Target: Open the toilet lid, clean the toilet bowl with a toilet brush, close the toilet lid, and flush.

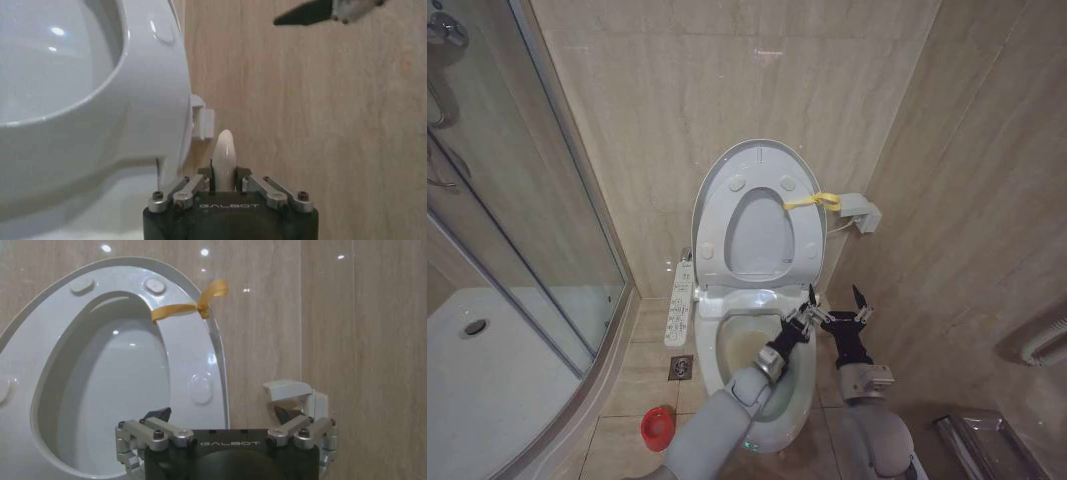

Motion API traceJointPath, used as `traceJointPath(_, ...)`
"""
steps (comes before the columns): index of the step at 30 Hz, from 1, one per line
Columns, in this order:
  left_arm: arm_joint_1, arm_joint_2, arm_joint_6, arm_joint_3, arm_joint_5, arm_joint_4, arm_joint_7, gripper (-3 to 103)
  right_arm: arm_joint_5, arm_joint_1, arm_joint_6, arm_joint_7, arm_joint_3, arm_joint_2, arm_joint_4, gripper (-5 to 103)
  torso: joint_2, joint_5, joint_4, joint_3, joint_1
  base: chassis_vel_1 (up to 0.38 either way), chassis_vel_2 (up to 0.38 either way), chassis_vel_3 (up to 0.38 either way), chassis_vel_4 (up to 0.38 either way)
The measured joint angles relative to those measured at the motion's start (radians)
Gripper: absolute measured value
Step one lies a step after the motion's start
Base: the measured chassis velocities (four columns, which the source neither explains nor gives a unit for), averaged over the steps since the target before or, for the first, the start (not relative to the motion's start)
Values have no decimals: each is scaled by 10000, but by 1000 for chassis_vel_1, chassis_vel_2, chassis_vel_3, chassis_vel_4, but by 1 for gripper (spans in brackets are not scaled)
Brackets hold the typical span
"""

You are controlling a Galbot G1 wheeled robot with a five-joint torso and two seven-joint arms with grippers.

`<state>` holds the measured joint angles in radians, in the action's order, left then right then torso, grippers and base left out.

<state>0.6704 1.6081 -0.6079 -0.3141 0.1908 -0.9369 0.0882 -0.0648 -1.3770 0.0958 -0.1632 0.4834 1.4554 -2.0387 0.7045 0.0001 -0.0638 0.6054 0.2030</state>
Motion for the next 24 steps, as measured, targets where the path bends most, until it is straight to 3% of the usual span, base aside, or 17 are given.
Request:
traceJointPath(14,1062,-40,-44,706,-404,-1612,-35,21,0,0,0,0,0,0,0,100,0,-3,-5,-1,-1,0,0,0,0)
traceJointPath(24,2203,-1223,-101,1724,-456,-2672,-181,21,0,0,0,0,0,0,0,100,0,-2,-2,-1,-1,0,0,0,0)
